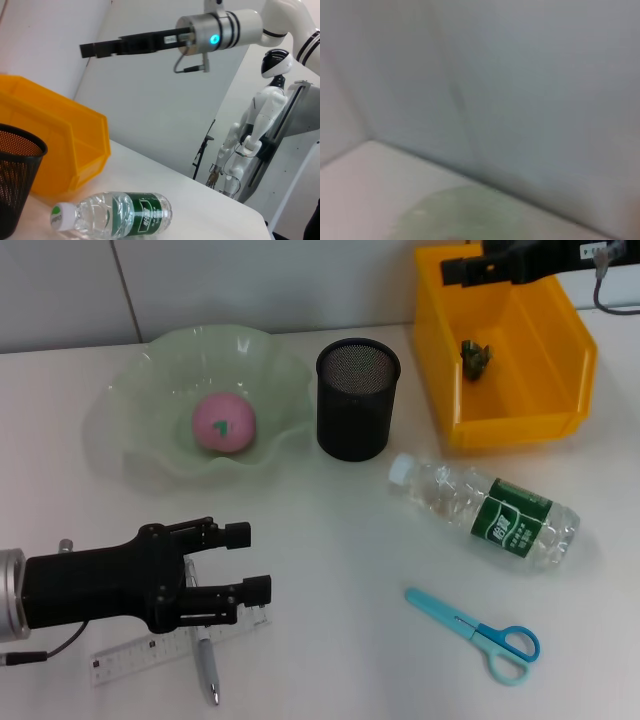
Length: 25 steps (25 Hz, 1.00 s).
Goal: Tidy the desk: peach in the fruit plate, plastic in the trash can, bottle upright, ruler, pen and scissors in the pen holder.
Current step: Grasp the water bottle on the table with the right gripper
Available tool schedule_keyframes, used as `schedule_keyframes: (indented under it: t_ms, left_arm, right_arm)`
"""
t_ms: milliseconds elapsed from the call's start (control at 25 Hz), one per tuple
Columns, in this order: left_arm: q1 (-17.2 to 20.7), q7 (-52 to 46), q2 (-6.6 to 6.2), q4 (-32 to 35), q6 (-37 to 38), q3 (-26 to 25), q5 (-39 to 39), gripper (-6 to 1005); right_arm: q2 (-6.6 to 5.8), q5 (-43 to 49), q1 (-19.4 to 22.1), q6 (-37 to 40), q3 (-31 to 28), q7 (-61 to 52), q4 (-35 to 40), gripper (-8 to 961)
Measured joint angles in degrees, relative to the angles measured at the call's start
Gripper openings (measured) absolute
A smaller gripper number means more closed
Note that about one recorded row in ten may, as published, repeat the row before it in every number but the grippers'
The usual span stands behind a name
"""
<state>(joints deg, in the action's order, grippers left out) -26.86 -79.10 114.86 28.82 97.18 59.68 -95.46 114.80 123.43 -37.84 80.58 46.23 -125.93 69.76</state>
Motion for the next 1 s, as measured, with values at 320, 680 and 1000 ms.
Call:
schedule_keyframes:
  t_ms: [320, 680, 1000]
  left_arm:
    - [-0.2, 0.2, 0.01, 0.0, 0.1, 0.0, 0.0, 834]
    - [-0.5, 0.2, 0.16, 0.2, 0.1, 0.0, 0.0, 834]
    - [-0.5, 0.3, 0.34, 0.2, 0.1, 0.0, 0.0, 834]
  right_arm:
    - [-0.89, -1.3, 1.0, 15.5, 0.0, 2.4, 2.6, 775]
    - [-1.28, 20.5, -6.0, 30.0, 7.6, -5.3, 4.9, 775]
    - [-0.62, 31.3, -9.3, 29.3, 14.2, -9.6, 2.7, 774]
